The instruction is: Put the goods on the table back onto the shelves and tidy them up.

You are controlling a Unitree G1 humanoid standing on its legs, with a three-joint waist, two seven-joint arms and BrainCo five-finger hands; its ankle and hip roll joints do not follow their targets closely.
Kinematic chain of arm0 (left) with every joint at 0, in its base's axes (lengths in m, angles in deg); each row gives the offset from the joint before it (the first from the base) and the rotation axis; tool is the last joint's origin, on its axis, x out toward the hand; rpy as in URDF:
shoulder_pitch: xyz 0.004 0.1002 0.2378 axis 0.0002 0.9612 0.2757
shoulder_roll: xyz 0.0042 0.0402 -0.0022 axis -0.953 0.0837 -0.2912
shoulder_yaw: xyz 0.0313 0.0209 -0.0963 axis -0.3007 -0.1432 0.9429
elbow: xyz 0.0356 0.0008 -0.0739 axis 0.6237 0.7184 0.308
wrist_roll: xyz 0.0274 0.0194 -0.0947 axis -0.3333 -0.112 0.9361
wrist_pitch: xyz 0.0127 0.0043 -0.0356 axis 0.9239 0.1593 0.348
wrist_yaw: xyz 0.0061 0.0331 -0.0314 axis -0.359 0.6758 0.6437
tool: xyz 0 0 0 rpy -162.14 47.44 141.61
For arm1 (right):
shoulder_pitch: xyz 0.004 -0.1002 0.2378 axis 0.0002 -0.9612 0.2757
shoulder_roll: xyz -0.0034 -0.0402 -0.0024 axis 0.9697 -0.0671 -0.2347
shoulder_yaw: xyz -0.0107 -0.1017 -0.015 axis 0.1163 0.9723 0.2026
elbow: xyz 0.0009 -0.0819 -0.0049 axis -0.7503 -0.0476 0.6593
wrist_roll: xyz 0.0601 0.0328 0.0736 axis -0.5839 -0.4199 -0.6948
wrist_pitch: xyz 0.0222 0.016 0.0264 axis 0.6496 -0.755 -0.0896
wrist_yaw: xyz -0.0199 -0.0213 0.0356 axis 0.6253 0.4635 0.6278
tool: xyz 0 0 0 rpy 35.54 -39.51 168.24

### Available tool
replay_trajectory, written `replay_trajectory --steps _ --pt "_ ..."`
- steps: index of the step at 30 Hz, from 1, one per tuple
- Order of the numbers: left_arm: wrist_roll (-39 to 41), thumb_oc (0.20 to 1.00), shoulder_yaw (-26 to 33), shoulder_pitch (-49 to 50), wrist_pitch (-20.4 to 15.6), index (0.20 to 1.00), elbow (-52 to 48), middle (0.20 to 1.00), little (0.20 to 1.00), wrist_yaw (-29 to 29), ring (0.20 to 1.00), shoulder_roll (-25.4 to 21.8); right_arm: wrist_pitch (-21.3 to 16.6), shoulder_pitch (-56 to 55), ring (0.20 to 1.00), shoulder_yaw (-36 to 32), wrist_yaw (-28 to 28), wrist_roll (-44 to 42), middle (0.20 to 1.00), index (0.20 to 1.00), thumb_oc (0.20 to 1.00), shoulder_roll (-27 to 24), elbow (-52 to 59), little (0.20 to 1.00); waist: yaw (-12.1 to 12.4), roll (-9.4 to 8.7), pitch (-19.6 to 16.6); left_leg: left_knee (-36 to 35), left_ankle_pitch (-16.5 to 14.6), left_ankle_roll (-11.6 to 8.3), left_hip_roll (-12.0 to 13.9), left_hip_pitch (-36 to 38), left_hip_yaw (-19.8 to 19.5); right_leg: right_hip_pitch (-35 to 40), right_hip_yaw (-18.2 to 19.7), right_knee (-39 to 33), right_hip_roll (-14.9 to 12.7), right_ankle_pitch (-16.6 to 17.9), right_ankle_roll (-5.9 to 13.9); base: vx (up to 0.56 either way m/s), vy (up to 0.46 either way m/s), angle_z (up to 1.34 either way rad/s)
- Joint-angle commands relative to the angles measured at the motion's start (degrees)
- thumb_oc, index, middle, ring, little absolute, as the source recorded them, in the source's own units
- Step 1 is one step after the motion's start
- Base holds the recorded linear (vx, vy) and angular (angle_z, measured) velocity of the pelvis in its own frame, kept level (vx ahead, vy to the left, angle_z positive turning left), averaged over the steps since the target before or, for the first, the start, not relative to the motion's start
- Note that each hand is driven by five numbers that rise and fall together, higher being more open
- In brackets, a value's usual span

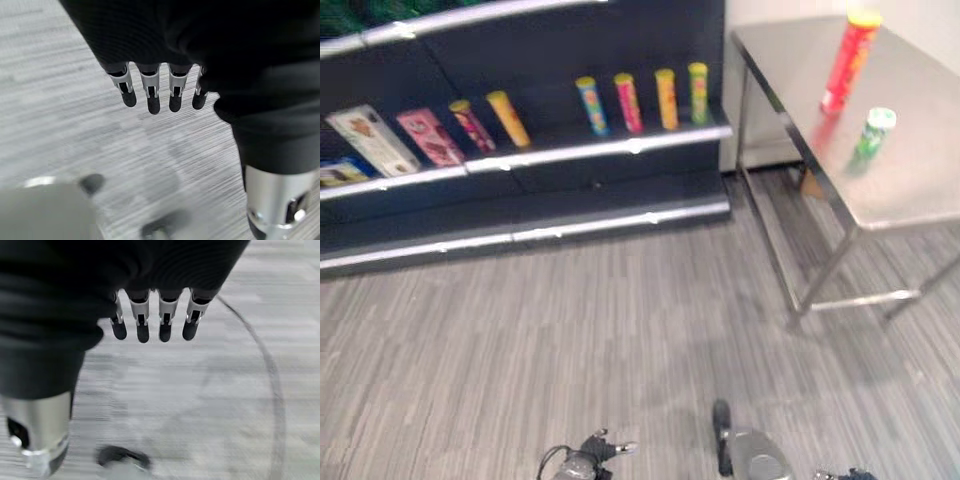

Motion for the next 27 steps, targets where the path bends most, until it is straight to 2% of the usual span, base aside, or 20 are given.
replay_trajectory --steps 1,2,5,6,7,8,9,10,11,12,14,15,17,19,20,21,26,27 --pt "1.8 1.0 -0.2 -2.5 -0.4 1.0 -1.1 1.0 1.0 -0.4 1.0 -2.1 -0.2 0.0 1.0 2.7 -1.0 0.7 1.0 1.0 1.0 -2.4 1.3 1.0 -1.0 -1.15 2.2 14.2 6.7 0.72 -5.1 -1.4 1.6 1.2 3.6 -3.2 -0.8 -1.0 1.15 0.3 -0.313 -0.01" --pt "1.8 1.0 -0.2 -2.4 -0.2 1.0 -0.9 1.0 1.0 -0.8 1.0 -2.4 -0.1 0.4 1.0 2.8 -1.3 0.3 1.0 1.0 1.0 -2.6 1.7 1.0 -0.2 -2.41 3.0 19.1 7.2 1.44 -4.5 -5.5 3.6 4.0 4.4 -4.2 -1.0 -2.5 0.27 0.22 -0.216 -0.1" --pt "1.9 1.0 -0.1 -2.4 -0.2 1.0 -0.6 1.0 1.0 -0.9 1.0 -2.3 -0.1 0.6 1.0 3.0 -1.4 0.0 1.0 1.0 1.0 -2.5 1.7 1.0 0.4 -2.35 3.4 19.1 5.8 2.41 -3.3 -7.6 5.0 5.4 5.0 -4.7 -0.6 -3.2 0.02 0.24 -0.119 -0.22" --pt "1.8 1.0 0.0 -1.6 -0.1 1.0 0.1 1.0 1.0 -0.9 1.0 -2.0 -0.3 1.0 1.0 3.7 -1.5 -0.1 1.0 1.0 1.0 -2.2 1.9 1.0 2.1 -2.0 4.1 12.3 3.4 4.7 -0.6 -12.7 6.3 8.5 6.5 -5.3 -0.4 -5.1 0.41 0.27 -0.048 -0.19" --pt "1.8 1.0 0.0 -1.7 -0.2 1.0 0.1 1.0 1.0 -0.9 1.0 -2.0 -0.3 1.0 1.0 3.7 -1.5 -0.1 1.0 1.0 1.0 -2.2 1.8 1.0 2.1 -2.14 4.0 12.1 3.6 4.74 -0.7 -12.7 6.3 8.3 6.5 -5.3 -0.6 -5.0 0.43 0.38 -0.046 -0.42" --pt "1.5 1.0 0.0 -1.3 -0.2 1.0 0.4 1.0 1.0 -1.0 1.0 -2.1 -0.3 1.1 1.0 4.2 -1.7 0.3 1.0 1.0 1.0 -2.1 1.8 1.0 2.6 -2.07 4.3 6.5 3.5 5.17 0.5 -14.0 5.9 9.1 7.1 -5.1 -0.7 -5.9 0.81 0.25 0.038 -0.39" --pt "1.4 1.0 -0.1 -1.2 -0.3 1.0 0.6 1.0 1.0 -1.1 1.0 -2.1 -0.4 1.5 1.0 4.5 -1.7 0.4 1.0 1.0 1.0 -2.1 1.7 1.0 3.2 -1.57 4.7 -2.3 4.2 5.4 2.4 -14.7 5.1 10.2 7.6 -4.9 -0.5 -6.9 1.24 0.35 0.076 -0.49" --pt "1.4 1.0 -0.3 -1.2 -0.3 1.0 0.7 1.0 1.0 -1.1 1.0 -2.1 -0.4 1.7 1.0 4.6 -1.8 0.4 1.0 1.0 1.0 -2.1 1.8 1.0 3.5 -0.82 4.6 -10.5 6.3 5.31 3.5 -13.1 4.4 10.6 7.9 -4.5 -0.2 -7.7 1.31 0.38 0.117 -0.29" --pt "1.5 1.0 -0.2 -1.1 -0.4 1.0 0.8 1.0 1.0 -1.3 1.0 -2.2 -0.5 1.9 1.0 4.8 -2.0 0.6 1.0 1.0 1.0 -2.2 1.6 1.0 3.6 0.33 4.8 -16.9 10.8 4.12 5.2 -13.5 2.8 11.1 8.4 -4.3 0.8 -8.5 1.32 0.49 0.137 -0.57" --pt "2.0 1.0 -0.3 -1.3 -0.5 1.0 0.8 1.0 1.0 -1.4 1.0 -2.2 -0.7 2.5 1.0 4.9 -2.3 0.8 1.0 1.0 1.0 -2.4 1.3 1.0 4.4 0.43 5.5 -25.7 13.7 2.87 6.9 -14.7 0.9 12.9 10.0 -3.5 0.6 -10.3 1.19 0.53 0.119 -0.55" --pt "1.5 1.0 -0.2 -1.3 -0.1 1.0 1.9 1.0 1.0 -1.7 1.0 -2.2 -0.5 2.5 1.0 4.4 -2.5 1.1 1.0 1.0 1.0 -2.4 0.1 1.0 4.1 0.11 5.4 -28.5 14.7 1.82 8.7 -16.6 1.4 15.1 11.8 -3.4 0.3 -11.7 1.56 0.58 0.098 -0.57" --pt "1.4 1.0 0.6 -0.3 -0.2 1.0 2.3 1.0 1.0 -1.4 1.0 -2.3 -0.5 2.2 1.0 4.4 -1.9 2.0 1.0 1.0 1.0 -2.1 -0.6 1.0 4.8 1.28 3.9 -28.8 15.7 0.96 8.6 -15.0 0.6 17.2 14.2 -4.0 1.0 -12.8 2.22 0.67 0.13 -0.86" --pt "1.5 1.0 1.1 0.1 -0.4 1.0 2.2 1.0 1.0 -1.3 1.0 -2.3 -0.4 2.0 1.0 4.0 -1.5 2.5 1.0 1.0 1.0 -1.9 -1.3 1.0 5.4 2.0 2.3 -28.5 16.8 0.42 8.1 -14.6 0.8 18.8 15.9 -4.0 0.1 -14.0 2.67 0.56 0.161 -1.27" --pt "1.6 1.0 1.4 0.5 -0.5 1.0 2.4 1.0 1.0 -1.4 1.0 -2.6 -0.2 1.8 1.0 3.6 -1.0 2.9 1.0 1.0 1.0 -1.5 -1.8 1.0 5.9 1.53 0.9 -28.0 16.8 0.9 7.0 -13.8 1.8 18.7 16.6 -2.1 -1.6 -14.6 3.64 0.34 0.141 -0.71" --pt "1.6 1.0 1.4 0.5 -0.5 1.0 2.4 1.0 1.0 -1.4 1.0 -2.6 -0.2 1.8 1.0 3.6 -1.0 2.9 1.0 1.0 1.0 -1.5 -1.8 1.0 5.9 1.53 0.9 -28.0 16.8 0.9 7.0 -13.8 1.8 18.7 16.6 -2.1 -1.6 -14.6 3.64 0.39 0.173 -0.59" --pt "1.5 1.0 1.6 0.4 -0.5 1.0 2.2 1.0 1.0 -1.5 1.0 -3.1 -0.1 1.6 1.0 3.5 -0.4 3.5 1.0 1.0 1.0 -1.2 -1.9 1.0 6.2 1.02 -0.1 -27.7 15.8 1.85 5.9 -12.7 4.0 17.5 16.9 1.4 -3.5 -14.9 5.11 0.25 0.115 -0.62" --pt "1.5 1.0 1.6 0.4 -0.5 1.0 2.2 1.0 1.0 -1.5 1.0 -3.1 -0.1 1.6 1.0 3.5 -0.4 3.5 1.0 1.0 1.0 -1.2 -1.9 1.0 6.2 1.02 -0.1 -27.7 15.8 1.85 5.9 -12.7 4.0 17.5 16.9 1.4 -3.5 -14.9 5.11 0.09 0.049 -0.22" --pt "1.8 1.0 1.5 0.0 -0.6 1.0 1.4 1.0 1.0 -1.5 1.0 -3.6 0.1 1.6 1.0 3.5 0.0 4.0 1.0 1.0 1.0 -1.0 -2.0 1.0 6.4 0.35 -0.5 -27.8 14.2 3.66 4.0 -11.3 5.5 15.5 16.5 7.7 -5.0 -14.9 6.73 0.28 0.183 0.09"
